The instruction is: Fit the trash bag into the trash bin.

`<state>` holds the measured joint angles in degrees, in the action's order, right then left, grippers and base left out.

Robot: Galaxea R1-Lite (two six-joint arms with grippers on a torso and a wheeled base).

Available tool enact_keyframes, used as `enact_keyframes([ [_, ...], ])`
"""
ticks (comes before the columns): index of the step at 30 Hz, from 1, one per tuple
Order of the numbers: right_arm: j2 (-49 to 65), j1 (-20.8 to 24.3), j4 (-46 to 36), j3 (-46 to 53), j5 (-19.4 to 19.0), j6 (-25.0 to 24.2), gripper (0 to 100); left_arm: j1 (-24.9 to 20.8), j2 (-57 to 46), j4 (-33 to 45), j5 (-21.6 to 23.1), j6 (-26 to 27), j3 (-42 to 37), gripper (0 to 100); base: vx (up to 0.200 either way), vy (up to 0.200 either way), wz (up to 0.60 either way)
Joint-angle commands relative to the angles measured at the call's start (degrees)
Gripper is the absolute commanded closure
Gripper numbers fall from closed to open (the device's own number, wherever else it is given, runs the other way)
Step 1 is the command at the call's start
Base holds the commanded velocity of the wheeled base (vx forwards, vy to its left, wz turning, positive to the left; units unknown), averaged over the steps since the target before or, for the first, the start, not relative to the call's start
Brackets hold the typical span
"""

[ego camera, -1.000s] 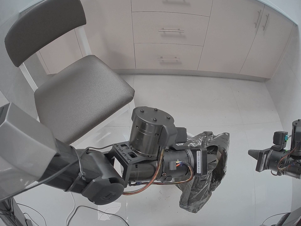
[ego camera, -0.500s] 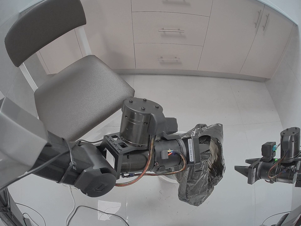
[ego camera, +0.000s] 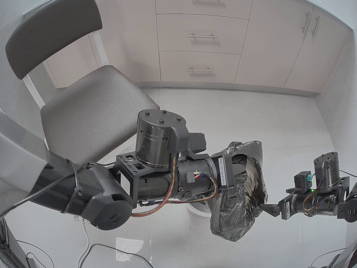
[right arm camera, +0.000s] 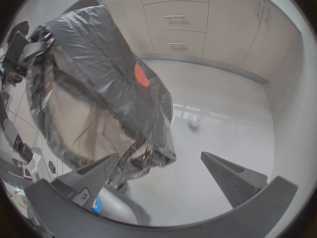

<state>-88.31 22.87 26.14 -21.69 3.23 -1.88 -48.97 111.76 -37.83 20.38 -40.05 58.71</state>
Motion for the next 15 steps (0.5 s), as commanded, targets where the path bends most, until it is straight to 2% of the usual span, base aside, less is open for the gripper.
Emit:
enact_keyframes([
  [1,-11.71,-0.02,7.26,-4.15,1.87,-0.06,0,-0.07,-0.67,-0.05,0.01,-0.03,0.0,100,0.0,0.0,0.0],
  [5,-17.78,0.07,14.03,-5.73,6.17,0.21,0,-0.07,-0.93,0.03,0.01,-0.03,-0.09,100,0.0,0.0,0.0],
  [15,-20.15,-0.11,16.23,-6.79,8.2,1.35,0,-0.07,-1.02,-0.05,0.01,-0.03,-0.09,100,0.0,0.0,0.0],
])
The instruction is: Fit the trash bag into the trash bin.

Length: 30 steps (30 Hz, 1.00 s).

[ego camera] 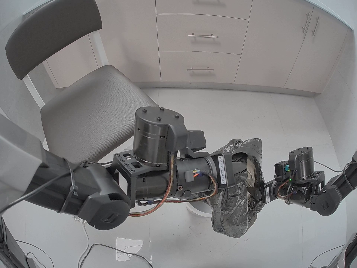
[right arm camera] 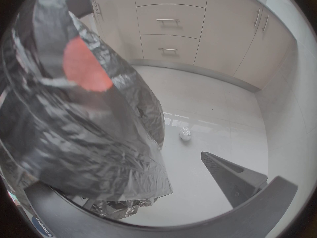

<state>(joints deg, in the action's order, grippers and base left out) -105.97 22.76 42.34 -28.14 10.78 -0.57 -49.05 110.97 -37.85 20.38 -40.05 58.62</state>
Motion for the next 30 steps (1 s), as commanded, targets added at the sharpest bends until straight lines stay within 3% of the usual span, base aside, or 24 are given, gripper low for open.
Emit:
enact_keyframes([
  [1,-2.57,0.0,0.03,-0.34,0.74,0.05,0,0.01,-0.23,-0.03,0.01,-0.03,0.0,100,0.0,0.0,0.0],
  [9,-3.71,-0.35,0.29,-0.25,1.26,0.05,0,0.01,-0.32,-0.03,0.01,-0.03,0.0,100,0.0,0.0,0.0],
  [10,-3.71,-0.35,0.29,-0.25,1.26,0.05,100,0.01,-0.32,-0.03,0.01,-0.03,0.0,100,0.0,0.0,0.0],
  [23,-6.62,-2.46,12.51,0.98,0.12,-0.39,100,0.01,-0.58,-0.03,0.01,0.06,-0.18,100,0.0,0.0,0.0],
  [29,-7.32,-7.2,18.57,1.94,-10.42,-0.66,100,0.1,-0.67,-0.03,0.01,0.06,-0.27,100,0.0,0.0,0.0],
  [30,-7.32,-7.2,18.57,1.94,-10.42,-0.66,100,0.1,-0.67,-0.03,0.01,0.06,-0.27,100,0.0,0.0,0.0],
])
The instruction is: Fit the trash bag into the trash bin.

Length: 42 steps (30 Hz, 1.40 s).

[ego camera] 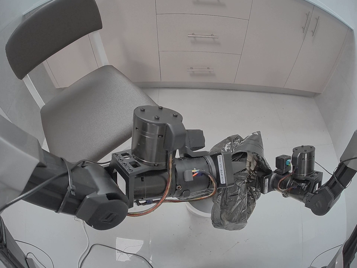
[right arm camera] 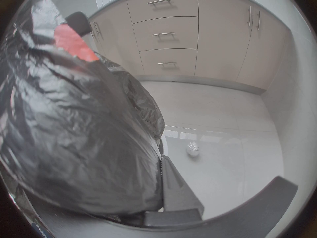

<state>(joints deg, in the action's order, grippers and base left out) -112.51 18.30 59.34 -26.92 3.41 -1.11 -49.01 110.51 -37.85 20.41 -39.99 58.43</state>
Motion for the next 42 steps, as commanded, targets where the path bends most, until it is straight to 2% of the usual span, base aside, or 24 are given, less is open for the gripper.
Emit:
enact_keyframes([
  [1,-0.43,-4.06,1.74,0.9,-6.75,-0.65,100,0.05,-0.2,-0.03,-0.02,-0.09,-0.07,100,0.0,0.0,0.0],
  [3,-0.26,-5.29,1.74,0.81,-10.62,-2.14,100,0.05,-0.2,-0.03,-0.02,-0.09,-0.16,100,0.0,0.0,0.0],
  [4,-0.26,-5.38,1.74,0.81,-10.97,-2.23,100,0.05,-0.2,-0.03,-0.02,-0.09,-0.16,100,0.0,0.0,0.0],
  [5,-0.08,-6.17,1.74,0.81,-14.31,-3.81,100,0.05,-0.2,0.06,-0.02,-0.09,-0.16,100,0.0,0.0,0.0],
  [7,-0.08,-7.31,1.56,0.81,-18.53,-6.1,100,0.05,-0.29,0.06,-0.02,-0.09,-0.25,100,0.0,0.0,0.0],
  [10,-0.17,-8.54,1.3,0.73,-22.93,-8.65,100,0.4,-0.73,-0.03,0.25,-0.09,-0.86,100,0.0,0.0,0.0],
  [15,-0.78,-11.79,1.04,0.73,-32.77,-14.18,100,0.49,-0.91,-0.03,0.34,-0.09,-1.04,100,0.0,0.0,0.0],
  [24,-0.78,-16.63,1.04,0.9,-47.36,-21.04,100,0.58,-0.91,0.06,0.42,-0.09,-1.3,100,0.0,0.0,0.0],
  [29,-1.14,-19.7,1.04,1.16,-56.68,-22.88,100,0.67,-1.35,-0.47,1.65,-0.09,-2.27,100,0.0,0.0,0.0],
  [31,-1.49,-20.32,1.04,1.25,-58.78,-22.88,100,1.28,-1.7,-1.26,2.71,-0.09,-3.15,100,0.0,0.0,0.0],
  [37,-2.01,-20.76,1.12,2.04,-61.95,-22.62,100,2.86,-2.4,-3.11,6.22,-0.09,-4.99,100,0.0,0.0,0.0],
  [38,-2.37,-21.11,1.39,2.31,-63.53,-22.36,100,3.83,-2.58,-3.54,8.77,-0.18,-5.61,100,0.0,0.0,0.0],
  [39,-2.37,-21.11,1.39,2.31,-63.62,-22.36,100,3.83,-2.58,-3.54,8.95,-0.18,-5.7,100,0.0,0.0,0.0],
  [40,-2.54,-21.37,1.48,2.57,-64.59,-22.09,100,5.06,-2.58,-4.07,12.29,-0.62,-6.22,100,0.0,0.0,0.0],
  [41,-2.54,-21.37,1.48,2.57,-64.67,-22.01,100,5.15,-2.58,-4.16,12.55,-0.62,-6.22,100,0.0,0.0,0.0],
  [42,-2.54,-21.46,1.48,2.75,-64.76,-21.48,100,6.03,-2.58,-4.95,15.63,-1.24,-6.31,100,0.0,0.0,0.0],
])
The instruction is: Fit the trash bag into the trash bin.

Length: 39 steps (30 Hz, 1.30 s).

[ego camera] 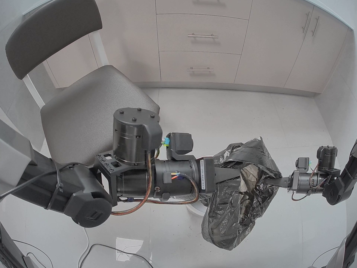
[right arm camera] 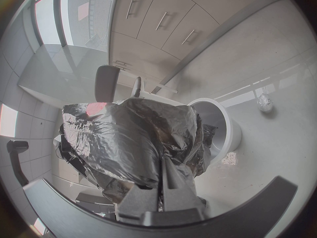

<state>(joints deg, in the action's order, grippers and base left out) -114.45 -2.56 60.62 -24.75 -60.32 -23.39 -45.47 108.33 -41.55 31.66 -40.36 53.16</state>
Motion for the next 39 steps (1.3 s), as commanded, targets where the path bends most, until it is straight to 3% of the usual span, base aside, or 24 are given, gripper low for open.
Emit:
enact_keyframes([
  [1,-0.6,-0.6,0.2,0.66,-1.03,1.16,100,2.84,-0.31,-1.7,6.13,-0.95,-1.13,100,0.0,0.0,0.0],
  [7,0.19,-1.66,0.46,2.42,-2.08,4.59,100,4.25,1.1,-3.98,15.45,-0.95,-1.04,100,0.0,0.0,0.0],
  [12,2.38,-2.8,0.55,4.53,-3.05,6.52,100,4.51,4.35,-4.33,15.71,-0.95,1.15,100,0.0,0.0,0.0],
  [18,4.93,-5.35,0.81,5.24,-3.05,6.26,100,5.04,6.37,-4.51,15.71,-0.95,1.42,100,0.0,0.0,0.0],
  [26,11.88,-5.53,0.72,5.94,-1.64,4.67,100,6.54,9.36,-8.02,16.33,-1.3,2.21,100,0.0,0.0,0.0],
  [31,15.13,-6.23,0.81,6.82,-1.47,1.77,100,6.45,12.26,-9.08,16.33,-4.29,5.02,100,0.0,0.0,0.0],
  [39,17.33,-7.2,0.81,7.7,-1.56,1.77,100,3.81,14.28,-11.72,16.33,-7.54,5.72,100,0.0,0.0,0.0],
])
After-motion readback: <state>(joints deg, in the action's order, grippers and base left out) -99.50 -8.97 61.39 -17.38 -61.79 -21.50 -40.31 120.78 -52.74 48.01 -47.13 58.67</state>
